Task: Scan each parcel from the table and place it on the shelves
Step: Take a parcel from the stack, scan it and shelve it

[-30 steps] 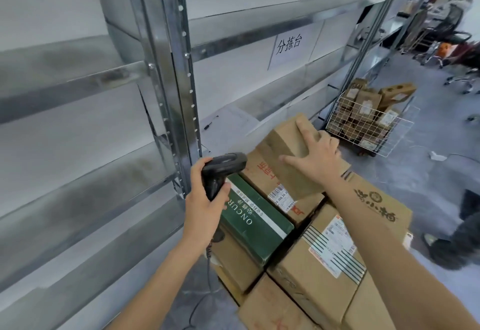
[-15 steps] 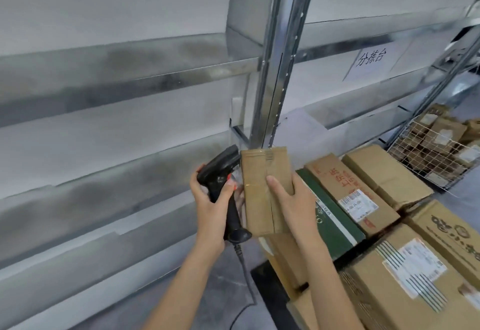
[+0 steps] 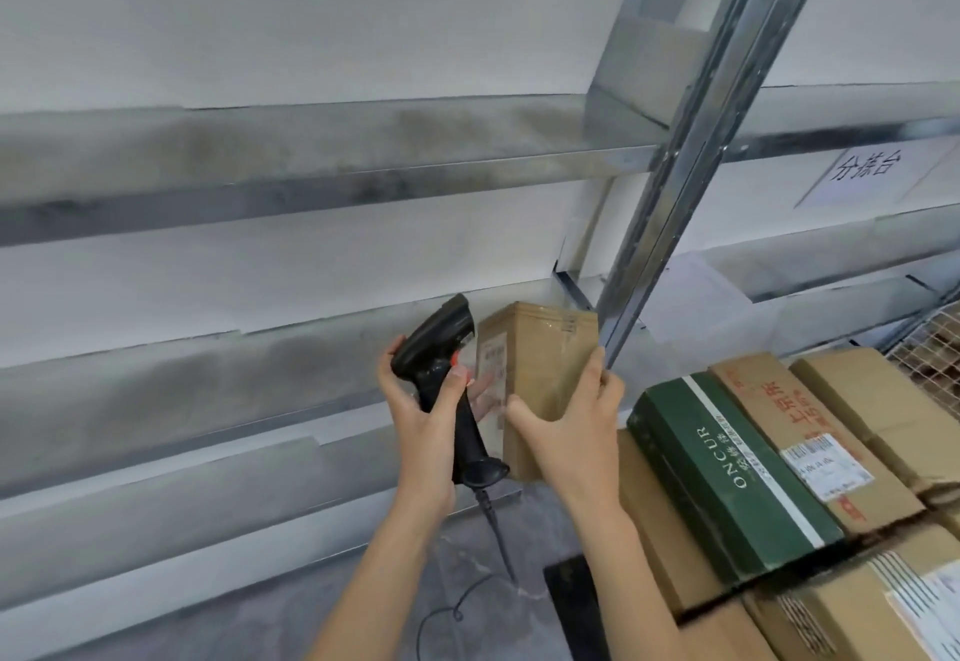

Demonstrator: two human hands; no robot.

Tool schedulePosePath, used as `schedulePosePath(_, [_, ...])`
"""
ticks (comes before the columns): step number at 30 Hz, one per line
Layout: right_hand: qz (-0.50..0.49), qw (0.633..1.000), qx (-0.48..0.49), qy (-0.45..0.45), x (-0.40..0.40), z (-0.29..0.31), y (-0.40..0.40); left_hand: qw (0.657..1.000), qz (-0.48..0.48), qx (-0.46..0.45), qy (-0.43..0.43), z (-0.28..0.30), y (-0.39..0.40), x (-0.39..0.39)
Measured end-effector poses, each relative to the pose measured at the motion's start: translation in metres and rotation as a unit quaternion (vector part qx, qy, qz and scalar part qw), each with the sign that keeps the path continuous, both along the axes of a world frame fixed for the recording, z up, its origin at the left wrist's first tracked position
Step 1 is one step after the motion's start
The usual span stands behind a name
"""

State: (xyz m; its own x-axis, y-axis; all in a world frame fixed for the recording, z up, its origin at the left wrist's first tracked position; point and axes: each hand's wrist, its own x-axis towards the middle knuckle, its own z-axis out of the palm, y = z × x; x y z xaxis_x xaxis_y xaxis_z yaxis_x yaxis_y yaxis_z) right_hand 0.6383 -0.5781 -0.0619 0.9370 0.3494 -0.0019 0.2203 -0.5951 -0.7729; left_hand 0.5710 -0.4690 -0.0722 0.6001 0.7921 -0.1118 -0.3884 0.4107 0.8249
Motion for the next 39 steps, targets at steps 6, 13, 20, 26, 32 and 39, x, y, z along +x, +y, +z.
schedulePosePath(6, [0.013, 0.98, 0.193, 0.04, -0.019, -0.003, 0.016, 0.996, 0.065, 0.004, 0.064, -0.019, 0.029, -0.049])
schedulePosePath(13, [0.103, 0.993, 0.048, 0.016, -0.054, -0.003, 0.043, 0.994, 0.062, 0.032, 0.079, -0.023, 0.045, -0.093])
schedulePosePath(20, [0.164, 0.983, 0.073, 0.027, -0.091, -0.017, 0.062, 0.991, 0.093, 0.062, 0.076, -0.025, 0.067, -0.141])
schedulePosePath(26, [0.123, 0.982, 0.112, -0.094, -0.125, -0.031, 0.069, 0.979, 0.084, 0.164, 0.087, -0.021, 0.076, -0.171])
schedulePosePath(32, [0.062, 0.974, 0.106, -0.193, -0.131, -0.026, 0.068, 0.95, 0.073, 0.278, 0.123, -0.01, 0.078, -0.19])
schedulePosePath(39, [0.065, 0.97, 0.116, -0.204, -0.139, -0.029, 0.067, 0.95, 0.077, 0.271, 0.135, -0.01, 0.073, -0.203])
